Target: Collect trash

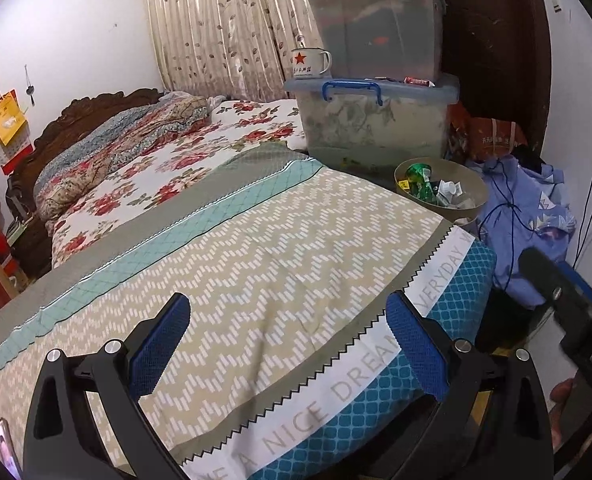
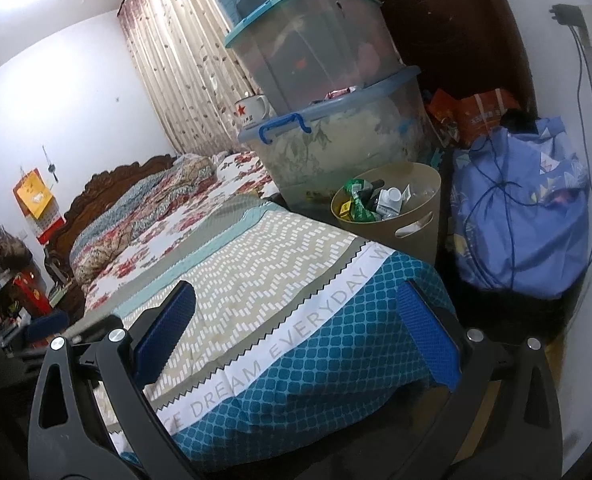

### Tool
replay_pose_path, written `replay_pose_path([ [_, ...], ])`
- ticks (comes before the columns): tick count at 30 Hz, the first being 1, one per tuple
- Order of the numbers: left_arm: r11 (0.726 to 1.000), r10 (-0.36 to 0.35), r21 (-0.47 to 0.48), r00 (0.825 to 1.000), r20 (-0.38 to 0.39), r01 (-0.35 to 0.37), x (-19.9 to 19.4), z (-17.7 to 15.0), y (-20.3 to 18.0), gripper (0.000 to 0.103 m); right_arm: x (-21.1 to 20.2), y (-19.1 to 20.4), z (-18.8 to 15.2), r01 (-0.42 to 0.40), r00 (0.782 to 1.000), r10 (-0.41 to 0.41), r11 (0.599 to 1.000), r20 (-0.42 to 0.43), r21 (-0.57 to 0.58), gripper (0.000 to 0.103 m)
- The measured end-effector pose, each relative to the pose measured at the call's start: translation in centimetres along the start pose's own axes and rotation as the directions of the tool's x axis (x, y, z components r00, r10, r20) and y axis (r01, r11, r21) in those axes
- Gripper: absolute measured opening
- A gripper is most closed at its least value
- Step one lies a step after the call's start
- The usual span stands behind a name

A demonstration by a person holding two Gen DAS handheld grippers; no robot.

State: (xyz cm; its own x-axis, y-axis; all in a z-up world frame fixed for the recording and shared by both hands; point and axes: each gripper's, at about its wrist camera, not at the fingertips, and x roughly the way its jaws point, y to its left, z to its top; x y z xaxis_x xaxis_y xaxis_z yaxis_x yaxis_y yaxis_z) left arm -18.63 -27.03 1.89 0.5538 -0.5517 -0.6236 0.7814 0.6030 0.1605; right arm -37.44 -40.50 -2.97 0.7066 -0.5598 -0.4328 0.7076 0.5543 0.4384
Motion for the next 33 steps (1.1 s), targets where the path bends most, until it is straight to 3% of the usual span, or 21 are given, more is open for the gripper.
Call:
replay_pose_path([
  [9, 1.000, 0.007, -0.025, 1.000, -0.007, -0.007, -0.1, -0.5, 1.0, 0.094, 0.2, 1.6, -0.4, -0.024, 0.999, 0.023, 0.999, -0.022, -0.042, 0.099],
  [33, 0.999, 0.013, -0.041, 1.000, -0.017, -0.014, -0.1, -1.0, 1.4, 0.094, 0.4, 1.4, -0.9, -0.024, 0.999, 0.023, 0.999, -0.040, -0.027, 0.099],
])
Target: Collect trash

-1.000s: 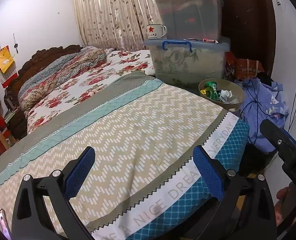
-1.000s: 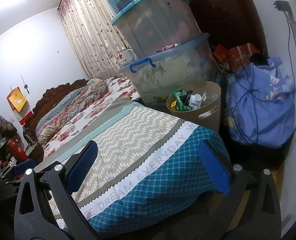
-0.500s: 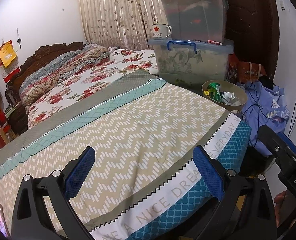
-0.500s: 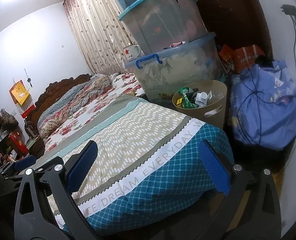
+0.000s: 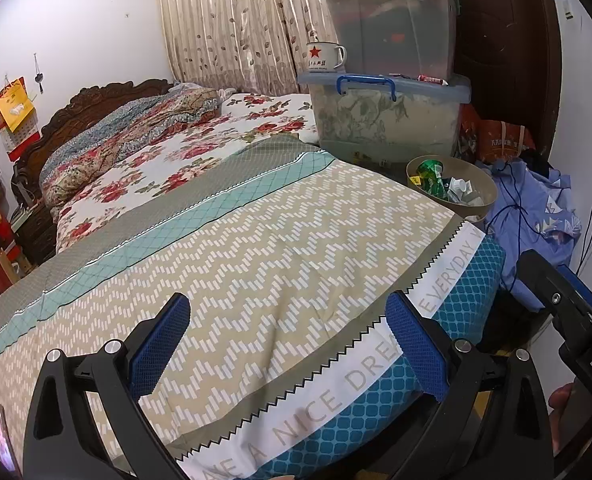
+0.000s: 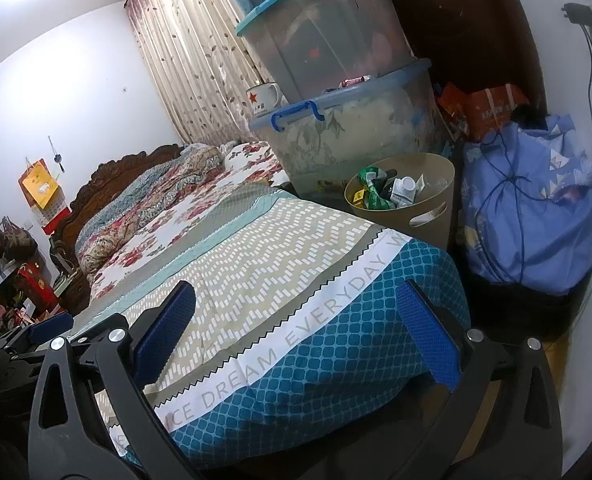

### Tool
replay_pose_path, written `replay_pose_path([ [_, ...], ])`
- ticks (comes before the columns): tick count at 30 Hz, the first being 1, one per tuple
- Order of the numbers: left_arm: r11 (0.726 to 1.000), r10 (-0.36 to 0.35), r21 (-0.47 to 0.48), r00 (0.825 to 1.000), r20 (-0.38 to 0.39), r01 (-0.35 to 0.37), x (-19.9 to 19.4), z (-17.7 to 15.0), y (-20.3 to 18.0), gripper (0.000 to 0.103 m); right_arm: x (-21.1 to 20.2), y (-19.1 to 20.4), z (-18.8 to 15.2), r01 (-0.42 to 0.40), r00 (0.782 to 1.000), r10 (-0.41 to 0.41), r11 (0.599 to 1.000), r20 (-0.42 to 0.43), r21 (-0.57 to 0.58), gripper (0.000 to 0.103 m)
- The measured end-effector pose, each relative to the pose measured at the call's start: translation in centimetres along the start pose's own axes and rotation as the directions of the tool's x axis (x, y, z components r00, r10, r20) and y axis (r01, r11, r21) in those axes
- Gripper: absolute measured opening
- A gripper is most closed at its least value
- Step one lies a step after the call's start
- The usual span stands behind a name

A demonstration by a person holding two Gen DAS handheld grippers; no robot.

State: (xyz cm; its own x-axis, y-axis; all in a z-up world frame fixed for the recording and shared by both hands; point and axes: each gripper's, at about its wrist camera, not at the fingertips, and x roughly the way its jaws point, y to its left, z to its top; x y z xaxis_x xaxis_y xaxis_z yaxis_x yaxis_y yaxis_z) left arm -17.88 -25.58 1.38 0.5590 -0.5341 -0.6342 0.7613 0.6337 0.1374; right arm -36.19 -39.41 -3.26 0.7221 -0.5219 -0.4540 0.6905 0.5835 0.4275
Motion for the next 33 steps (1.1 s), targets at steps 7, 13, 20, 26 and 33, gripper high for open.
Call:
replay_pose_path([
  [7, 1.000, 0.006, 0.002, 1.000, -0.001, -0.006, 0.23, -0.19, -0.01, 0.094, 0.01, 0.00, 0.00, -0.001, 1.000, 0.001, 1.000, -0.001, -0.001, 0.099],
  [13, 1.000, 0.011, 0.003, 1.000, 0.000, -0.011, 0.28, -0.36, -0.01, 0.094, 0.06, 0.01, -0.10, -0.002, 1.000, 0.002, 1.000, -0.005, 0.000, 0.099],
  [20, 1.000, 0.021, 0.001, 1.000, 0.000, -0.021, 0.35, -0.43, 0.01, 0.094, 0.10, 0.10, -0.33, 0.000, 1.000, 0.000, 1.000, -0.003, 0.001, 0.099],
  [26, 0.999, 0.041, 0.006, 0.999, 0.005, -0.042, 0.27, -0.48, -0.13, 0.094, 0.17, -0.02, -0.28, 0.002, 1.000, -0.002, 1.000, -0.003, 0.006, 0.100],
  [33, 0.999, 0.047, 0.004, 0.999, -0.003, -0.047, 0.27, -0.50, -0.22, 0.094, 0.19, -0.14, -0.20, 0.001, 1.000, -0.001, 1.000, -0.002, 0.006, 0.099],
])
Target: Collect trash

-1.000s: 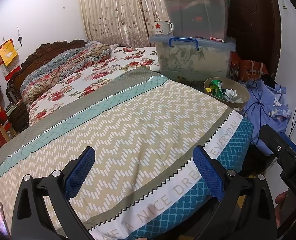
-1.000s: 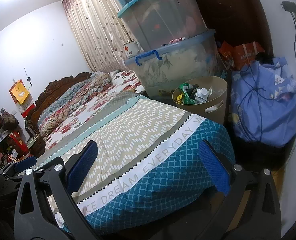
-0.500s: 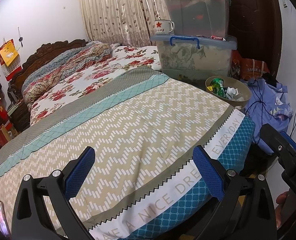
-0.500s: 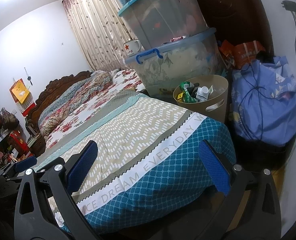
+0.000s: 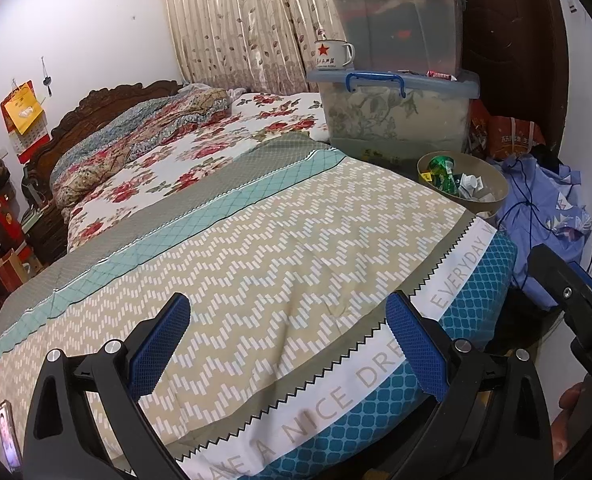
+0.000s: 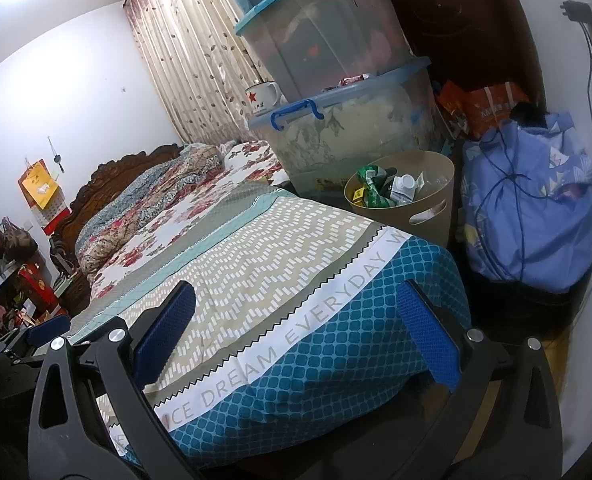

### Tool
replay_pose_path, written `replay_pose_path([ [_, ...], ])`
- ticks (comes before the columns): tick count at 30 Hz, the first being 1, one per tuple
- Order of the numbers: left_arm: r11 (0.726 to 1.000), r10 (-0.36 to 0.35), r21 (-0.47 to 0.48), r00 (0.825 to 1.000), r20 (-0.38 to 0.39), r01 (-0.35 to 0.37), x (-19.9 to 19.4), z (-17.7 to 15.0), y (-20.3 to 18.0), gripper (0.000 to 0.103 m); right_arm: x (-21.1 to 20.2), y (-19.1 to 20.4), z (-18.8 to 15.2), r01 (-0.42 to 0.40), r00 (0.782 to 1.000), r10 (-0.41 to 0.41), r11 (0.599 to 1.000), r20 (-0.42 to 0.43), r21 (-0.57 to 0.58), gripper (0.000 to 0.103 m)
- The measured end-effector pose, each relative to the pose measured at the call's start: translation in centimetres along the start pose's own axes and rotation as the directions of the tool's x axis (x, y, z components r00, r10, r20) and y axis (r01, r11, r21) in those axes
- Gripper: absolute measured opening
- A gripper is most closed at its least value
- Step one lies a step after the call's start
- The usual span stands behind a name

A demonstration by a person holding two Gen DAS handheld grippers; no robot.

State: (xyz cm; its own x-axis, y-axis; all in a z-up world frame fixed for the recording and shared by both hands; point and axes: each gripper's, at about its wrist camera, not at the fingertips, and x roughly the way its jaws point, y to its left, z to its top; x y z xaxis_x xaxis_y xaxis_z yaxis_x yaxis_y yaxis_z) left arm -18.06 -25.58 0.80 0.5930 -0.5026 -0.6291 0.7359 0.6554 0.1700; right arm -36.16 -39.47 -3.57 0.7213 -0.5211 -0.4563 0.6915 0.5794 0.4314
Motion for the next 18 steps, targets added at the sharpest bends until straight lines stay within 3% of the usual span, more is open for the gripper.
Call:
replay_pose_path([
  [18, 0.999, 0.037, 0.008, 0.999, -0.010, -0.037, 0.17, -0.24, -0.25, 0.094, 0.00, -0.16, -0.34, 0.001, 1.000, -0.001, 1.000, -0.004, 0.012, 0.099],
])
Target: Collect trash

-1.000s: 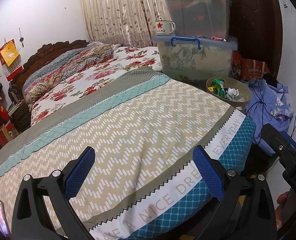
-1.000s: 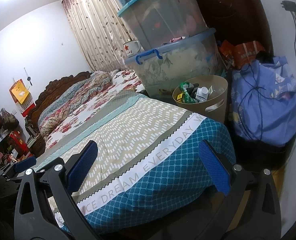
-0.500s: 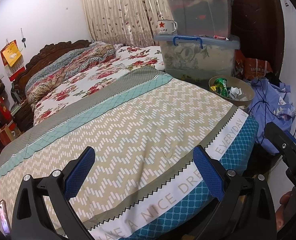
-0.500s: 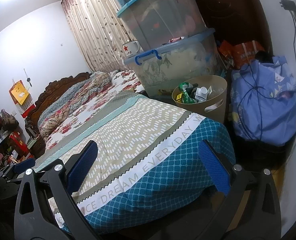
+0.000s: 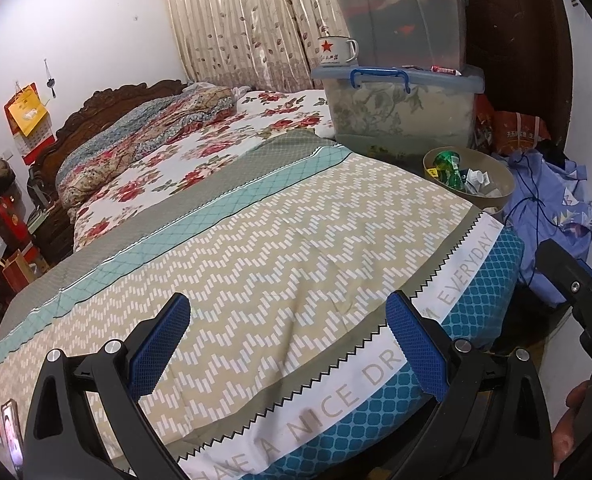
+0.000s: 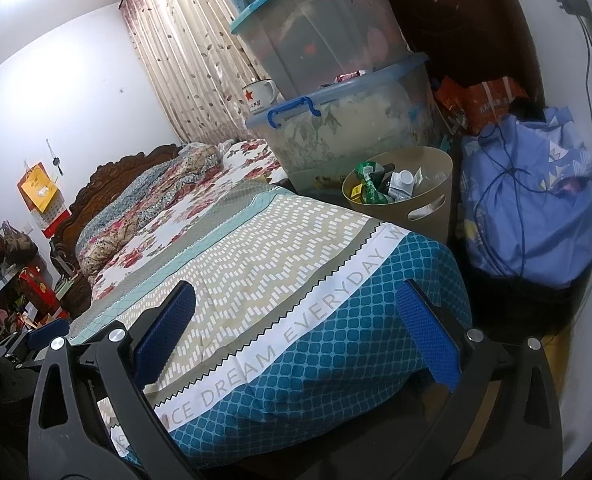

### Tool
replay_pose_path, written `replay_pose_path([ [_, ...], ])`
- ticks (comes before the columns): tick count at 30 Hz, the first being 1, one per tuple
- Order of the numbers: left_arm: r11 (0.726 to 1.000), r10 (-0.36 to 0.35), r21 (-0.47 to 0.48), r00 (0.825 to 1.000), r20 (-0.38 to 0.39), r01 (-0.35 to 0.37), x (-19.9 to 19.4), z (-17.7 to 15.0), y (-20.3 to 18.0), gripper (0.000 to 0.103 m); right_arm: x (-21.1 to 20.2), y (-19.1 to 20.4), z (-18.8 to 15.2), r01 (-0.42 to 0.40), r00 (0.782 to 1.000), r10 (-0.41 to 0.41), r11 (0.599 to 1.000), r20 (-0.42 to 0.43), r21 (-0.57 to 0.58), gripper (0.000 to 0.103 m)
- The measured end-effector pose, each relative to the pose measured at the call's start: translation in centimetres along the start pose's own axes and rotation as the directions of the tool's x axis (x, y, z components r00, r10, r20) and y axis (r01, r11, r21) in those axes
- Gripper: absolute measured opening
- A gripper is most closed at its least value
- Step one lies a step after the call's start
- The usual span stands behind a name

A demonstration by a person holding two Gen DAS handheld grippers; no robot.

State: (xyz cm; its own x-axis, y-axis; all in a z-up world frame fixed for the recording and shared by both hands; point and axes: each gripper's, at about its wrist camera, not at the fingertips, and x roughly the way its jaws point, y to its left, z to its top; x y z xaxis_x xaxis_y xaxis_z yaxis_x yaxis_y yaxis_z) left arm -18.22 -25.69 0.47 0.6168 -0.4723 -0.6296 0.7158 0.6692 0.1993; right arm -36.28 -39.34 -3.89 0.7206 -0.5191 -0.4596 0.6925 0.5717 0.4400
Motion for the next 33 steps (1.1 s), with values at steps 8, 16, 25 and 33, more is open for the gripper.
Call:
replay_pose_path([
  [8, 1.000, 0.027, -0.009, 1.000, 0.000, -0.027, -0.05, 0.19, 0.19, 0.094, -0.03, -0.11, -0.30, 0.001, 1.000, -0.001, 1.000, -0.004, 0.007, 0.099],
  [16, 0.998, 0.058, -0.021, 0.998, -0.003, -0.058, -0.04, 0.29, 0.61, 0.094, 0.00, -0.17, -0.14, 0.001, 1.000, -0.001, 1.000, -0.005, 0.008, 0.099],
  [25, 0.998, 0.065, -0.013, 0.998, -0.002, -0.065, -0.12, 0.30, 0.53, 0.094, -0.04, -0.14, -0.20, 0.001, 1.000, -0.001, 1.000, -0.003, 0.009, 0.099],
  [33, 0.999, 0.054, 0.001, 0.999, -0.007, -0.054, -0.05, 0.17, 0.28, 0.094, 0.03, -0.10, -0.27, 0.003, 1.000, -0.003, 1.000, -0.003, 0.010, 0.100],
])
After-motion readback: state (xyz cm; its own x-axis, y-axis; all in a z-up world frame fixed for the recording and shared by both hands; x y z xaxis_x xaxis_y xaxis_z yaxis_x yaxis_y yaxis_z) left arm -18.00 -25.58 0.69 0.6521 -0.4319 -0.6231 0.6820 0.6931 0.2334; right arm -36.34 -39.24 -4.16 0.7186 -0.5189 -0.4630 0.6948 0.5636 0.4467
